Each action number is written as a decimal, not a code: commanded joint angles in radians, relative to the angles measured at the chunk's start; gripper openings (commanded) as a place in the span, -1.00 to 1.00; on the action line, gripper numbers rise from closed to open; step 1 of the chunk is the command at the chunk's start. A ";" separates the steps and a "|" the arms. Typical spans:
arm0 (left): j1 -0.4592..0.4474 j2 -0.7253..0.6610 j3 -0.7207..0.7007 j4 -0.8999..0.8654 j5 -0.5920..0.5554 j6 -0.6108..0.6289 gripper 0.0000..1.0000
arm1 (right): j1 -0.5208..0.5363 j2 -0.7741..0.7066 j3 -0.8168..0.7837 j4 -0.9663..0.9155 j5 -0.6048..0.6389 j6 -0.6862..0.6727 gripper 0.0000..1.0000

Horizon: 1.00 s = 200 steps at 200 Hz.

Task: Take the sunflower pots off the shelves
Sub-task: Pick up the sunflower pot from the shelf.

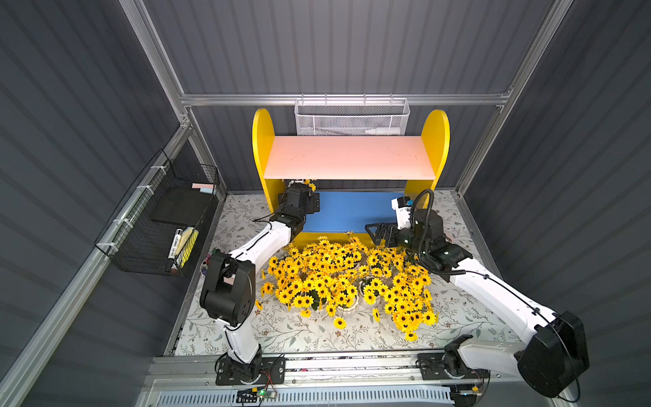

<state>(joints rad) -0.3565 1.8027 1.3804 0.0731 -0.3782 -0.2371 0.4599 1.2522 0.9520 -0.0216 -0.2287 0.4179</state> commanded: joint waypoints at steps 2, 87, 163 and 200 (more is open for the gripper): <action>0.005 0.025 0.049 0.022 0.007 -0.014 0.99 | -0.009 0.009 0.005 0.020 -0.016 -0.009 0.98; 0.035 0.057 0.093 0.052 0.020 -0.017 0.99 | -0.017 0.029 0.002 0.037 -0.039 -0.004 0.98; 0.049 0.104 0.140 0.064 0.046 0.002 0.99 | -0.022 0.036 0.004 0.041 -0.039 -0.009 0.98; 0.053 0.118 0.150 0.081 0.061 0.016 0.99 | -0.024 0.047 0.002 0.049 -0.045 -0.009 0.98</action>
<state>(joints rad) -0.3145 1.9057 1.4899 0.1249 -0.3447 -0.2390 0.4427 1.2877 0.9520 0.0013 -0.2626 0.4179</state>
